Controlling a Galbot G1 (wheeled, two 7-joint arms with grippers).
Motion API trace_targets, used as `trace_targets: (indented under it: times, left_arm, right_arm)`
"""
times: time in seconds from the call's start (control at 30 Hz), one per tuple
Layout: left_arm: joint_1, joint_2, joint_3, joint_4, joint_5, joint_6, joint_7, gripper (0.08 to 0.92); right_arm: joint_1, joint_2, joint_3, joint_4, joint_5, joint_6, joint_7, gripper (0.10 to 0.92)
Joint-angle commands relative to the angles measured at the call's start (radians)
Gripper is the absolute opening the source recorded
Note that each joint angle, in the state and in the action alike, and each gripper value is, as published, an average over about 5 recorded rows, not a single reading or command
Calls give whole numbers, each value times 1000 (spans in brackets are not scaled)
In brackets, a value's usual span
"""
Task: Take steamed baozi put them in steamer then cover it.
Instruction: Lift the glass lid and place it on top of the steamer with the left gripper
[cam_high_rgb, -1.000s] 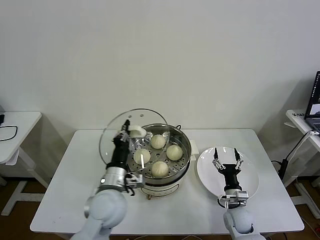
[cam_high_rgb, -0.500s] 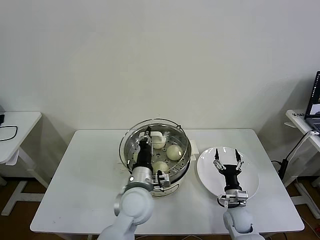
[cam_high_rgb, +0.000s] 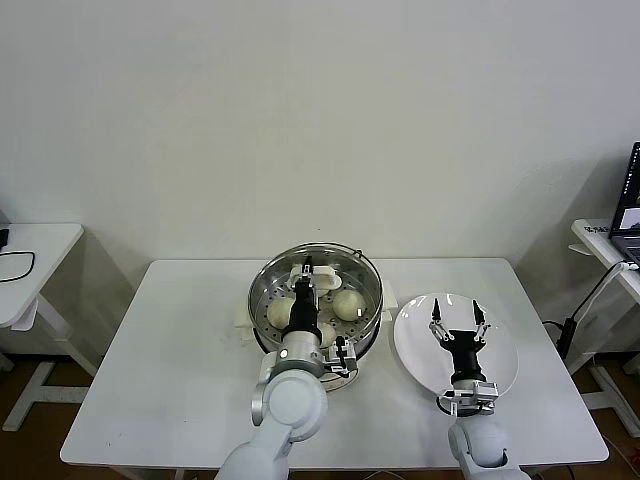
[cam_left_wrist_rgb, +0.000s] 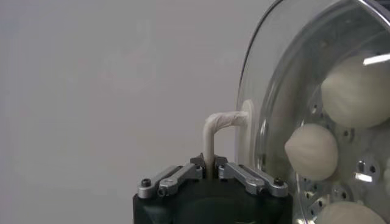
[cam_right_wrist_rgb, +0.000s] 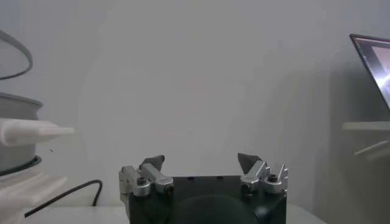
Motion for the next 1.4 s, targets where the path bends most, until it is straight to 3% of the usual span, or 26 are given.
trace_targets:
  times: [0.03, 1.4]
  left_arm:
    - [-4, -26, 8, 39, 45, 0, 11, 190]
    - [5, -38, -11, 79, 135, -50, -2, 190]
  right_arm:
    - [3, 2, -1, -5, -3, 1, 0, 823]
    - [10, 9, 2, -15, -6, 3, -1, 823]
